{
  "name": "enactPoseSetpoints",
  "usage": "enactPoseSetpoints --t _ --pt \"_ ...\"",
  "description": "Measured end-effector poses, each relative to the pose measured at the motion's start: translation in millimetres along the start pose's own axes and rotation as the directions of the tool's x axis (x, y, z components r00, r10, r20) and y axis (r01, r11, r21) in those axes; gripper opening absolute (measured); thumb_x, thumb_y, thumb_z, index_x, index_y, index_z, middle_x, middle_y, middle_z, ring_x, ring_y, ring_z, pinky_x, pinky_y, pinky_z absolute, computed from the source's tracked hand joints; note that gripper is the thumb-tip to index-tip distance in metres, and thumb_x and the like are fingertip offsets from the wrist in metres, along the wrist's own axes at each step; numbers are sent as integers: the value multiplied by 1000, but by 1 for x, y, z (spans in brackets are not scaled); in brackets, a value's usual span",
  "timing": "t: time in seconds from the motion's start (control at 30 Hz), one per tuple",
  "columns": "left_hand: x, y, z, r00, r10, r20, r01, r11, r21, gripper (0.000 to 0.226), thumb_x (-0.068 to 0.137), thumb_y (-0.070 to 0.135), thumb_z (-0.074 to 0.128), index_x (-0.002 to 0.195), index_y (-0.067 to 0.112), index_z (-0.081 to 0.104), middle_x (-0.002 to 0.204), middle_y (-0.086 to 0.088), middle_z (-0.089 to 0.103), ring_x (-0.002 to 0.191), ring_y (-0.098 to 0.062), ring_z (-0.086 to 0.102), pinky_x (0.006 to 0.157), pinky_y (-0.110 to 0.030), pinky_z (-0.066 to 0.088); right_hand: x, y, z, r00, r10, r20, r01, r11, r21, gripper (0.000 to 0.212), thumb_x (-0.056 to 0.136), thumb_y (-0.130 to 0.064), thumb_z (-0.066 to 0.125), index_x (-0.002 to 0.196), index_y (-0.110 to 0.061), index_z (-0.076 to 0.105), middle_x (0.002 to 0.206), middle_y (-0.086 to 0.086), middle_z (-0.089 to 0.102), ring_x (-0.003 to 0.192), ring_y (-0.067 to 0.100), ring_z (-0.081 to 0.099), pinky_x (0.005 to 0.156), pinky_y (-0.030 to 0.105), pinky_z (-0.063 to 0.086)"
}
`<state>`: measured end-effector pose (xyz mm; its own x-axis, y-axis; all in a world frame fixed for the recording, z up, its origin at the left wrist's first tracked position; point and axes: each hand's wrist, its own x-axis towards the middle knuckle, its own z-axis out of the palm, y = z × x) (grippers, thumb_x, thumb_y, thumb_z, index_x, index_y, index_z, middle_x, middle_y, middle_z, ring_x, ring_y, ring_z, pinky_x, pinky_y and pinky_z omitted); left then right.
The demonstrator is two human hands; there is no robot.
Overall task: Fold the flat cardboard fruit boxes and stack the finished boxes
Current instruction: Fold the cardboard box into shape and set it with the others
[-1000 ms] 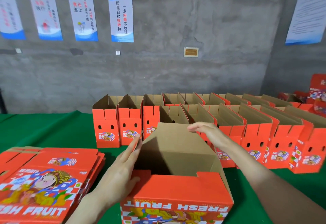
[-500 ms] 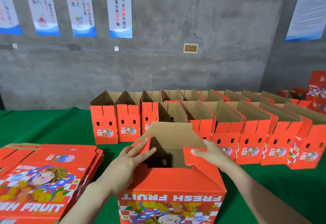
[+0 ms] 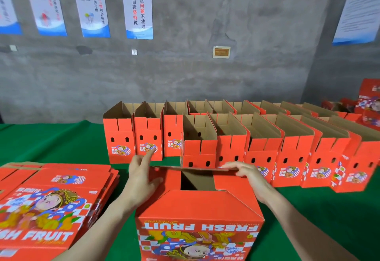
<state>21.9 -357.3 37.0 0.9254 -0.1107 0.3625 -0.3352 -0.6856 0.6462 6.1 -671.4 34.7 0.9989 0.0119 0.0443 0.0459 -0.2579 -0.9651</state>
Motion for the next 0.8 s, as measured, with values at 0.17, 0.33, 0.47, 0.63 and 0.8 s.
enactPoseSetpoints --t 0.17,0.33,0.47,0.63,0.8 --pt "6 6 7 974 -76 214 93 993 -71 43 94 5 41 125 28 61 147 -8 36 139 -17 29 110 -25 22 -4 -2 0 997 -52 53 59 990 -129 22 95 -36 52 90 -35 74 121 -20 58 124 5 44 96 22 28" --pt "9 9 7 942 -152 300 161 987 -7 53 86 53 59 135 33 50 125 0 40 124 -18 43 106 -28 31 -4 -3 4 992 -74 105 122 801 -586 33 85 -48 62 116 -49 50 136 -13 46 133 13 34 107 40 31" --pt "14 10 12 941 -183 285 159 982 106 86 74 53 73 146 25 35 139 -10 34 128 -25 43 110 -33 35 -4 -14 5 969 30 245 144 739 -659 74 82 -53 65 145 -43 28 153 -6 27 143 14 18 116 43 21" --pt "19 12 17 947 -161 279 112 977 184 76 75 53 72 137 19 44 119 -3 37 116 -24 49 104 -31 39 -5 -10 12 979 -28 201 172 638 -750 82 79 -46 70 148 -39 26 150 -8 31 138 15 22 112 38 27" --pt "25 16 12 884 -210 417 122 966 229 97 63 58 79 143 25 33 134 -3 32 123 -24 45 108 -35 38 -4 -9 14 981 -58 186 180 640 -747 80 80 -47 70 148 -38 29 144 -7 35 135 16 26 109 37 30"
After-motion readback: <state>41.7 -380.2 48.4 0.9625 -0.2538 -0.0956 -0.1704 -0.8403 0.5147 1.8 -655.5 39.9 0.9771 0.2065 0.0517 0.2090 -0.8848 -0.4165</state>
